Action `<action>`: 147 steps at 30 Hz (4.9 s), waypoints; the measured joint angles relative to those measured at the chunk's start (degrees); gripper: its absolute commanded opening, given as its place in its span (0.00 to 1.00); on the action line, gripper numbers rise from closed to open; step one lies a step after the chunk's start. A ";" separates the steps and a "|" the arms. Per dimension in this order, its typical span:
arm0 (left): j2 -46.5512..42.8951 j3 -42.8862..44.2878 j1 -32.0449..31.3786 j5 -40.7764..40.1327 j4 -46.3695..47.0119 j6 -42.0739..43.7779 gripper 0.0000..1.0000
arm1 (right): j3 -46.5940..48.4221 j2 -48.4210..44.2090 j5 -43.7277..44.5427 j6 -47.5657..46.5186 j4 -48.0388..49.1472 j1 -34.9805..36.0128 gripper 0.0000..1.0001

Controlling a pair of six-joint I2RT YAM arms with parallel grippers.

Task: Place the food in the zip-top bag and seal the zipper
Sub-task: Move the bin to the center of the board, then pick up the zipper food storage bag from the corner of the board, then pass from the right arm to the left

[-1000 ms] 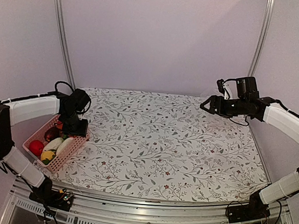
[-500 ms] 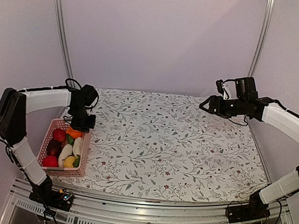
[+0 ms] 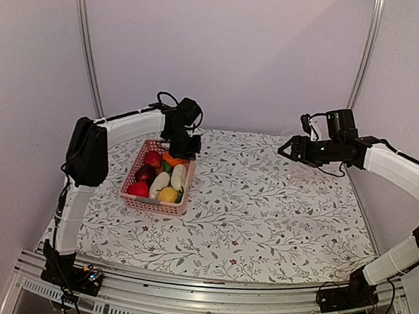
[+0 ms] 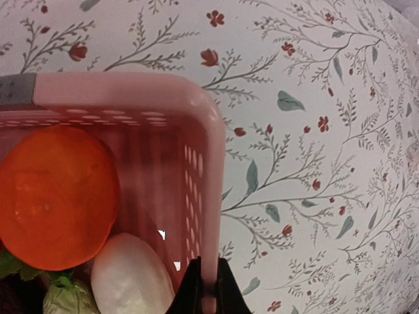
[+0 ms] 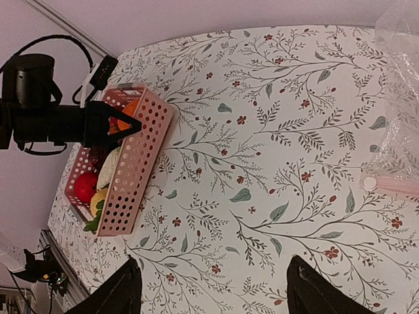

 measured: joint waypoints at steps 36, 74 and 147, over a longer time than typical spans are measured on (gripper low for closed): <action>-36.28 -18.88 -0.22 4.17 6.19 2.56 0.58 | -12.26 10.80 20.98 28.41 12.33 -22.69 0.36; -41.66 -19.91 -0.24 -2.64 -1.75 1.68 0.57 | 2.38 38.27 7.74 33.18 33.05 -26.82 0.13; -18.67 -29.62 -30.62 -4.70 39.04 6.36 0.69 | -19.06 -5.25 -17.38 25.79 19.61 4.37 0.54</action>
